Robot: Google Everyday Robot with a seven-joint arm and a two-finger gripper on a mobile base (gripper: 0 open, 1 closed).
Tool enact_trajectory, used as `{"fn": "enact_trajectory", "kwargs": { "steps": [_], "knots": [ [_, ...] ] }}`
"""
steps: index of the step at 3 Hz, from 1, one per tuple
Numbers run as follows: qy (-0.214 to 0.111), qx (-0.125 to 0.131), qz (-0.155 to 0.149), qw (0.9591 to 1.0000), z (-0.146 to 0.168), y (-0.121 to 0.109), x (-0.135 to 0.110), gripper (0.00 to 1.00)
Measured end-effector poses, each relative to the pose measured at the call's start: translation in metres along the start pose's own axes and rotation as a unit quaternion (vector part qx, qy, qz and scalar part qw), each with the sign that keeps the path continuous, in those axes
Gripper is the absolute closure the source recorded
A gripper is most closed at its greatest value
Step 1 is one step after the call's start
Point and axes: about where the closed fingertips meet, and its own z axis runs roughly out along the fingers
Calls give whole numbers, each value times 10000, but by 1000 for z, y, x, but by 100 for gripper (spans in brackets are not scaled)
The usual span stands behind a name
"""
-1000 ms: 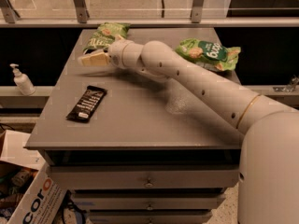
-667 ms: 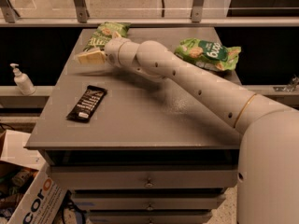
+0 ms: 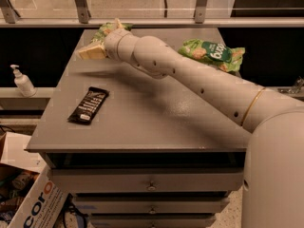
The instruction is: Pick green jalapeno chip bag
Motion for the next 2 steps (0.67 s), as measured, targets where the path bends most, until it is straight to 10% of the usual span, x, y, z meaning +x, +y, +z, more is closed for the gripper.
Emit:
{"fn": "enact_trajectory", "kwargs": {
  "steps": [2],
  "knots": [
    [191, 392, -116, 9990, -6, -19, 7, 0]
  ]
}}
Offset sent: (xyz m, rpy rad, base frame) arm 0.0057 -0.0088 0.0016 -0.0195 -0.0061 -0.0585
